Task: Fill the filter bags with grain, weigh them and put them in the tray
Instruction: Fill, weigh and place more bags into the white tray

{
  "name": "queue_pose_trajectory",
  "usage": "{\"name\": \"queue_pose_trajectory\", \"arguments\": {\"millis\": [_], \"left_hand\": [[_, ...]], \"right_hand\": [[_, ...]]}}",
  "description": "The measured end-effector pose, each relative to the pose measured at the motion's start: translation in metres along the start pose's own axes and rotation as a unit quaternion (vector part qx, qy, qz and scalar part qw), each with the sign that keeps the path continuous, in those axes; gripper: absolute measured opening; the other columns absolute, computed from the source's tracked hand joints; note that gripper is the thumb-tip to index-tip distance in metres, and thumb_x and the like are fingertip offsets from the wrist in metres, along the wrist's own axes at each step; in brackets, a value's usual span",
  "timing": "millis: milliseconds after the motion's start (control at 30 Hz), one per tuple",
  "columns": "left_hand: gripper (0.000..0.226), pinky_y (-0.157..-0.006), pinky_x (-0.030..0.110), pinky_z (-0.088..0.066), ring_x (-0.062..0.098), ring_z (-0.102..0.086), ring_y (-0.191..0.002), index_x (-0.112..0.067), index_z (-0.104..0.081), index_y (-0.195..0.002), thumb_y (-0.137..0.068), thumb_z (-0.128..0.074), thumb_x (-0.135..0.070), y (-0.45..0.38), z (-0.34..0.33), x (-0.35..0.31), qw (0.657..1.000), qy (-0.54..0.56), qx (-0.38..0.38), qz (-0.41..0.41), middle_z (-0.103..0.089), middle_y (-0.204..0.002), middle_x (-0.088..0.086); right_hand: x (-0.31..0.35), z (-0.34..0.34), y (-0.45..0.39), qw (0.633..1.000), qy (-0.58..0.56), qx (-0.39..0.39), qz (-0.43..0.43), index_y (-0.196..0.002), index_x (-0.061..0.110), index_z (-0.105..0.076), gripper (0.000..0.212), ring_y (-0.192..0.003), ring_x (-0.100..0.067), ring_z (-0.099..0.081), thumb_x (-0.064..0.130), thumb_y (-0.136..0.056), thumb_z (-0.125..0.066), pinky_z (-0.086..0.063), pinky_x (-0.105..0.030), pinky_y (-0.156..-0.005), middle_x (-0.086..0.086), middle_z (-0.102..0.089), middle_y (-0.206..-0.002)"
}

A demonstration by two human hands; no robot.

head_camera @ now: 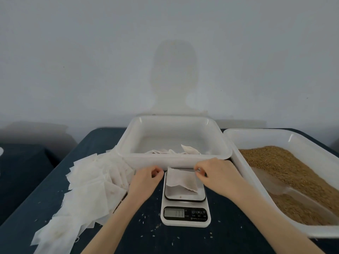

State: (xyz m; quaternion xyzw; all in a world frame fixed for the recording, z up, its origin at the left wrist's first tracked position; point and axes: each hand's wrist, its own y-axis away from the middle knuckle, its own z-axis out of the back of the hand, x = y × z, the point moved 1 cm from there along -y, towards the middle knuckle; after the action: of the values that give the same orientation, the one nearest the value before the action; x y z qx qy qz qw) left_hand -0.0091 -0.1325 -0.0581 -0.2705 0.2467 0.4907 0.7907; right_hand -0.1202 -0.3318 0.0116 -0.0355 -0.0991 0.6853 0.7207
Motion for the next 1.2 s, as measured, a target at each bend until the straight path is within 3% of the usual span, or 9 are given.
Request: {"name": "queue_pose_trajectory", "arguments": {"millis": [133, 333, 500, 667, 833, 933, 1000, 1100, 1200], "left_hand": [[0.018, -0.057, 0.017, -0.036, 0.001, -0.05, -0.064, -0.027, -0.068, -0.097, -0.091, -0.056, -0.04, 0.001, -0.015, -0.013, 0.998, -0.013, 0.06, -0.017, -0.058, -0.072, -0.01], [0.033, -0.067, 0.026, -0.039, 0.012, -0.056, -0.086, -0.023, -0.055, -0.112, -0.088, -0.058, -0.044, 0.0, -0.026, -0.021, 0.998, -0.009, 0.031, 0.057, -0.06, -0.094, -0.004], [0.031, -0.07, 0.029, -0.04, 0.017, -0.057, -0.093, -0.018, -0.057, -0.102, -0.088, -0.057, -0.045, -0.002, -0.027, -0.026, 0.993, -0.062, 0.066, 0.073, -0.06, -0.101, 0.0], [0.016, -0.063, 0.025, -0.035, 0.012, -0.048, -0.075, -0.022, -0.048, -0.08, -0.088, -0.059, -0.029, -0.005, -0.027, -0.028, 0.994, -0.007, 0.09, 0.066, -0.057, -0.086, -0.001], [0.02, -0.062, 0.014, -0.038, 0.0, -0.051, -0.068, -0.032, -0.052, -0.073, -0.09, -0.062, -0.031, -0.004, -0.025, -0.039, 0.996, 0.085, 0.022, 0.007, -0.057, -0.072, -0.017], [0.005, -0.075, 0.02, -0.047, 0.001, -0.061, -0.081, -0.029, -0.063, -0.086, -0.091, -0.061, -0.031, -0.003, -0.026, -0.053, 0.992, 0.127, 0.017, -0.015, -0.067, -0.085, -0.015], [0.008, -0.075, 0.013, -0.044, -0.002, -0.061, -0.083, -0.034, -0.065, -0.087, -0.089, -0.059, -0.03, -0.001, -0.026, -0.059, 0.986, 0.16, 0.033, -0.023, -0.069, -0.087, -0.015], [0.012, -0.076, 0.009, -0.044, -0.003, -0.06, -0.084, -0.037, -0.068, -0.093, -0.092, -0.056, -0.031, 0.004, -0.023, -0.064, 0.977, 0.202, 0.052, -0.05, -0.069, -0.088, -0.018], [0.023, -0.081, 0.026, -0.054, 0.011, -0.064, -0.088, -0.026, -0.068, -0.107, -0.097, -0.048, -0.017, 0.005, -0.016, -0.066, 0.971, 0.219, 0.076, -0.054, -0.069, -0.097, -0.008]], "right_hand": [[0.012, -0.014, -0.008, 1.0, -0.017, 0.0, 0.003, -0.106, 0.032, -0.067, 0.026, -0.087, -0.013, -0.062, 0.035, -0.096, -0.043, -0.041, -0.025, -0.065, 0.009, -0.07, -0.097], [0.024, -0.031, -0.02, 0.998, -0.05, -0.001, -0.022, -0.103, 0.029, -0.07, 0.031, -0.083, -0.016, -0.064, 0.035, -0.098, -0.04, -0.039, -0.025, -0.062, 0.006, -0.071, -0.094], [0.03, -0.04, -0.026, 0.995, -0.092, 0.016, -0.046, -0.097, 0.025, -0.071, 0.028, -0.081, -0.019, -0.064, 0.033, -0.096, -0.044, -0.041, -0.026, -0.064, 0.005, -0.07, -0.09], [0.029, -0.049, -0.03, 0.991, -0.106, 0.017, -0.084, -0.062, 0.019, -0.051, 0.035, -0.067, -0.021, -0.054, 0.03, -0.095, -0.043, -0.037, -0.027, -0.056, 0.002, -0.054, -0.067], [0.026, -0.048, -0.03, 0.983, -0.148, 0.001, -0.111, -0.061, 0.021, -0.049, 0.044, -0.063, -0.017, -0.054, 0.041, -0.098, -0.04, -0.034, -0.023, -0.049, 0.005, -0.056, -0.061], [0.023, -0.042, -0.031, 0.964, -0.23, 0.016, -0.134, -0.068, 0.019, -0.061, 0.049, -0.065, -0.015, -0.061, 0.05, -0.099, -0.037, -0.048, -0.029, -0.062, 0.001, -0.069, -0.071], [0.019, -0.039, -0.031, 0.944, -0.294, 0.018, -0.149, -0.069, 0.02, -0.065, 0.048, -0.056, -0.01, -0.057, 0.048, -0.099, -0.039, -0.048, -0.028, -0.064, 0.004, -0.068, -0.068], [0.011, -0.033, -0.032, 0.901, -0.408, 0.028, -0.146, -0.081, 0.017, -0.073, 0.039, -0.048, -0.006, -0.051, 0.038, -0.099, -0.046, -0.044, -0.02, -0.057, 0.005, -0.07, -0.069], [0.005, -0.027, -0.028, 0.875, -0.459, 0.066, -0.138, -0.086, 0.019, -0.072, 0.031, -0.052, -0.006, -0.053, 0.037, -0.099, -0.05, -0.036, -0.01, -0.046, 0.007, -0.071, -0.07]]}}
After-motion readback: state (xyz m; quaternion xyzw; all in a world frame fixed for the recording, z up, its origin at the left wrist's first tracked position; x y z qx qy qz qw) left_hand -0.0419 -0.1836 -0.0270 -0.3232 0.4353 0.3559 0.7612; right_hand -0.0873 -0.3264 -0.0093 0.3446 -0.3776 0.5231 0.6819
